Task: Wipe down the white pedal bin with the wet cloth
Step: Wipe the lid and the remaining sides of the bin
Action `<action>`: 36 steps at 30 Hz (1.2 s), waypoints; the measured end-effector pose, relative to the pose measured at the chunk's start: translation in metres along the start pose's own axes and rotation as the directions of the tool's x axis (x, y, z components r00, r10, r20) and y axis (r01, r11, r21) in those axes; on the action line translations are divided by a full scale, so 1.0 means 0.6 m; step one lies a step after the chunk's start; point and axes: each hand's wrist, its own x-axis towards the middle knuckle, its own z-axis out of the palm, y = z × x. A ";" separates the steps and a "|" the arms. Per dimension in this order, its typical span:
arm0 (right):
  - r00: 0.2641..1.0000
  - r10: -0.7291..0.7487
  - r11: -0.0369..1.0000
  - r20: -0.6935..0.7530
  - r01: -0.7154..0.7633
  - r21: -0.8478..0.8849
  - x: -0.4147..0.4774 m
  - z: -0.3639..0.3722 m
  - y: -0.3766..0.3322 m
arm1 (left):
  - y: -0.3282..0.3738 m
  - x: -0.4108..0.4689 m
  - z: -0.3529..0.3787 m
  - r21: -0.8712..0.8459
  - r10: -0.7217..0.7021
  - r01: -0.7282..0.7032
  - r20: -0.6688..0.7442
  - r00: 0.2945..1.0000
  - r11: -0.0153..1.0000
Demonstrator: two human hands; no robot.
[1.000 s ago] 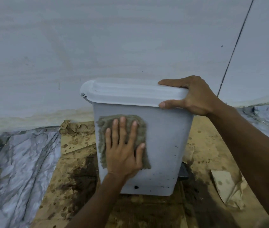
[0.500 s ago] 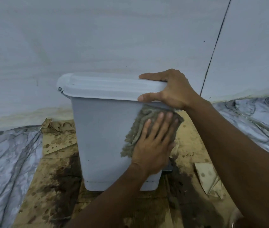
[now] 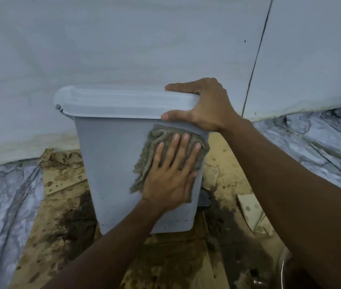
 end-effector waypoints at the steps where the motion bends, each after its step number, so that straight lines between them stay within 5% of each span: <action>1: 1.000 0.007 1.000 0.000 -0.007 0.000 0.001 0.000 0.000 | 0.009 -0.012 0.009 -0.015 0.040 -0.040 0.026 0.999 0.999; 4: 0.999 0.033 0.999 0.003 -0.033 0.011 0.002 -0.002 -0.001 | 0.034 -0.080 0.037 -0.065 0.237 -0.229 0.185 0.954 0.971; 7: 0.999 0.038 0.999 0.001 -0.038 0.011 0.000 -0.002 0.001 | 0.032 -0.161 0.052 -0.139 0.479 -0.462 0.350 0.805 0.876; 10: 0.999 0.053 0.999 0.003 -0.053 0.012 0.000 -0.003 0.001 | -0.009 -0.172 0.034 -0.142 0.632 -0.628 0.348 0.693 0.766; 15: 0.998 0.064 0.998 0.010 -0.064 0.021 0.005 0.000 -0.005 | -0.058 -0.083 -0.001 0.000 0.330 -0.333 0.141 0.933 0.943; 18: 0.997 0.072 0.997 0.001 -0.072 0.022 0.008 0.001 -0.004 | -0.015 -0.054 0.006 -0.022 0.240 -0.239 0.117 0.964 0.971; 20: 0.997 0.082 0.996 0.002 -0.082 0.021 0.006 0.001 -0.002 | 0.017 -0.071 0.029 -0.069 0.410 -0.406 0.253 0.876 0.911; 22: 0.996 0.085 0.996 0.006 -0.085 0.035 0.004 -0.001 0.000 | 0.029 -0.114 0.050 -0.078 0.587 -0.613 0.404 0.702 0.786; 25: 0.996 0.084 0.996 0.007 -0.084 0.044 0.004 -0.003 0.000 | 0.009 -0.172 0.046 -0.147 0.722 -0.757 0.457 0.519 0.637; 27: 0.996 0.088 0.995 0.010 -0.089 0.036 0.005 -0.003 -0.002 | -0.012 -0.180 0.034 -0.157 0.751 -0.763 0.381 0.539 0.627; 32: 0.996 0.090 0.995 0.011 -0.090 0.031 0.007 -0.001 -0.005 | -0.023 -0.099 0.014 -0.089 0.517 -0.510 0.209 0.830 0.856; 34: 0.996 0.091 0.995 0.010 -0.091 0.031 0.007 -0.001 -0.007 | 0.008 -0.080 0.021 -0.085 0.469 -0.464 0.262 0.843 0.882; 36: 0.996 0.093 0.995 0.012 -0.093 0.030 0.005 -0.002 -0.005 | 0.044 -0.101 0.045 -0.100 0.516 -0.526 0.413 0.750 0.845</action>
